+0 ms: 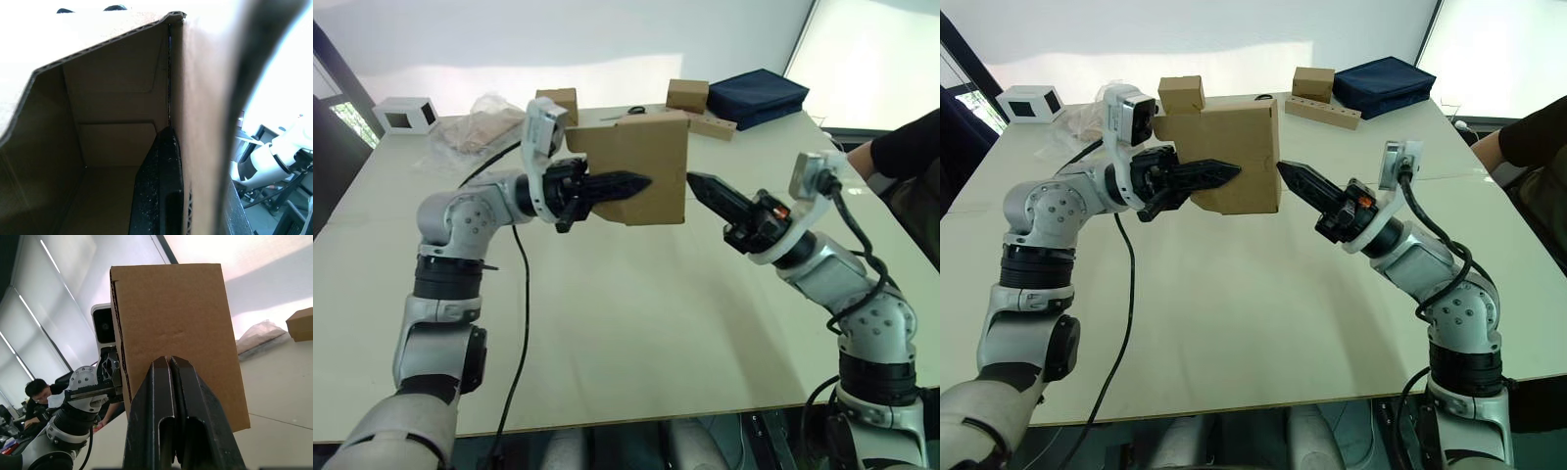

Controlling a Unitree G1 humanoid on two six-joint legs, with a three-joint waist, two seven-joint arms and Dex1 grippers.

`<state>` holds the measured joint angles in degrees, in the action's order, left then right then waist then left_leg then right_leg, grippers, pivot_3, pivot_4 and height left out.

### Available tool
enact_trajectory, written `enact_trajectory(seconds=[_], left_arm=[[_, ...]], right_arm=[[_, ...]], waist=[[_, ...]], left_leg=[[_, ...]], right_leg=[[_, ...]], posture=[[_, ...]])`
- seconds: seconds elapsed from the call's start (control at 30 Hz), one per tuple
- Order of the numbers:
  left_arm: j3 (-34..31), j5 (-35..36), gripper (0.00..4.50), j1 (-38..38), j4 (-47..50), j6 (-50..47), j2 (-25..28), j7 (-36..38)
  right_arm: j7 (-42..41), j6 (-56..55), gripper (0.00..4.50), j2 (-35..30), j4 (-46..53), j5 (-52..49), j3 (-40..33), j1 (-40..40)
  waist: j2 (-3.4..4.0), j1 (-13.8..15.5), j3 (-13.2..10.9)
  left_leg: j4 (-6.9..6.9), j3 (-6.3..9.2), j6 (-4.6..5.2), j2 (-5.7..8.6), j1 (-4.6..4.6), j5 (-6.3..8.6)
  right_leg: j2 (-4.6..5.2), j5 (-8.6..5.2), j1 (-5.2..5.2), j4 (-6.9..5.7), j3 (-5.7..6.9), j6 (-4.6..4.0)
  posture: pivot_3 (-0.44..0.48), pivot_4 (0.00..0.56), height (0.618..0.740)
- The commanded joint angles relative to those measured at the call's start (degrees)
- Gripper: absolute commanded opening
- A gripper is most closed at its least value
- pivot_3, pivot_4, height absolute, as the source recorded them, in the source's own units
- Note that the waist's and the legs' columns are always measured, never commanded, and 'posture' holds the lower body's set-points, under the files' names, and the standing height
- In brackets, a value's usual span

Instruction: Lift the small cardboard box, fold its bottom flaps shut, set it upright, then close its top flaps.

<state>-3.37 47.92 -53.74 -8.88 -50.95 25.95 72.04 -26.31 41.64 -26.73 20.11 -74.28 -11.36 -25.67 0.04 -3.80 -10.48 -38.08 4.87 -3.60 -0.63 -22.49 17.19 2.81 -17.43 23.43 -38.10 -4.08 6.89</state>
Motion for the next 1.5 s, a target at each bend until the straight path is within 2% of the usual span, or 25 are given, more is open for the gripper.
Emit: enact_trajectory(seconds=[0.03,0.27,0.37,0.47,0.6,0.83,0.93,1.2,1.33,1.5], left_arm=[[0.4,-0.2,0.00,-1.0,1.1,0.2,0.1,0.1],[0.5,-1.8,0.00,-1.7,0.4,0.6,1.5,0.4],[1.9,-5.0,0.00,-1.4,1.5,3.7,3.0,0.5],[8.4,-11.2,0.00,-1.0,5.5,4.4,7.1,0.5],[22.1,-22.1,0.00,-3.2,11.1,4.4,14.3,2.9],[35.3,-32.9,0.00,-9.1,19.4,-2.3,17.0,-0.2],[39.4,-34.4,0.00,-9.5,23.5,-5.7,17.9,0.3],[48.1,-37.7,0.00,-12.4,25.0,-12.2,17.7,0.3],[51.6,-39.9,0.00,-14.0,25.1,-13.9,17.4,-0.6],[56.6,-40.6,0.00,-17.6,27.7,-14.3,17.1,2.4]], right_arm=[[-0.7,0.7,0.02,0.9,3.7,0.2,2.2,-0.5],[-0.2,0.4,0.02,-0.6,2.3,-0.4,-2.2,1.4],[0.9,0.9,0.02,-1.7,1.6,-2.9,-5.8,4.0],[-0.2,3.2,0.02,-5.3,3.2,-2.5,-7.2,10.1],[-3.4,6.3,0.02,-11.9,6.8,-0.6,-7.1,15.8],[-7.4,8.3,0.02,-25.3,18.0,11.5,-2.6,22.7],[-7.7,9.0,0.02,-28.6,21.9,13.5,-1.8,23.5],[-7.0,10.0,0.02,-31.5,26.3,17.7,2.0,21.7],[-5.8,10.5,0.02,-30.5,27.3,18.9,3.6,21.2],[-4.5,9.9,0.02,-28.6,26.0,21.3,5.9,21.0]], waist=[[0.00,0.0,0.0],[0.00,0.0,0.0],[0.00,0.3,0.0],[0.00,0.5,0.0],[0.00,1.1,0.0],[-0.04,1.7,0.0],[-0.03,1.4,0.0],[-0.10,1.7,-0.1],[-0.14,1.9,-0.1],[-0.15,1.8,-0.1]], left_leg=[[0.00,0.00,0.00,0.00,0.00,0.00],[0.00,0.00,0.00,0.00,0.00,0.00],[0.00,0.00,0.00,0.00,0.00,0.00],[0.01,0.00,0.04,0.00,0.00,0.02],[0.02,-0.04,0.19,0.01,0.04,0.10],[-0.02,-0.01,0.28,0.01,0.00,0.16],[-0.02,-0.01,0.32,0.00,0.03,0.18],[-0.05,-0.01,0.32,-0.02,0.04,0.18],[-0.06,-0.01,0.32,-0.02,0.03,0.18],[-0.05,-0.01,0.32,-0.02,0.04,0.18]], right_leg=[[0.00,0.00,0.00,0.00,0.00,0.00],[0.00,0.00,0.00,0.00,0.00,0.00],[0.00,0.00,0.00,0.00,0.00,0.00],[0.00,0.00,-0.01,0.02,0.00,0.00],[-0.02,0.00,-0.03,0.01,-0.04,0.00],[-0.07,-0.01,-0.06,0.03,-0.04,0.01],[-0.10,-0.01,-0.08,0.05,-0.05,0.01],[-0.11,-0.01,-0.09,0.03,-0.05,0.01],[-0.11,-0.01,-0.09,0.03,-0.05,0.01],[-0.11,-0.01,-0.09,0.03,-0.05,0.01]], posture=[[0.000,0.150,0.740],[0.000,0.150,0.740],[0.000,0.150,0.740],[0.000,0.150,0.740],[0.000,0.150,0.740],[0.000,0.150,0.740],[0.000,0.150,0.740],[0.000,0.150,0.740],[0.000,0.150,0.740],[0.000,0.150,0.740]])
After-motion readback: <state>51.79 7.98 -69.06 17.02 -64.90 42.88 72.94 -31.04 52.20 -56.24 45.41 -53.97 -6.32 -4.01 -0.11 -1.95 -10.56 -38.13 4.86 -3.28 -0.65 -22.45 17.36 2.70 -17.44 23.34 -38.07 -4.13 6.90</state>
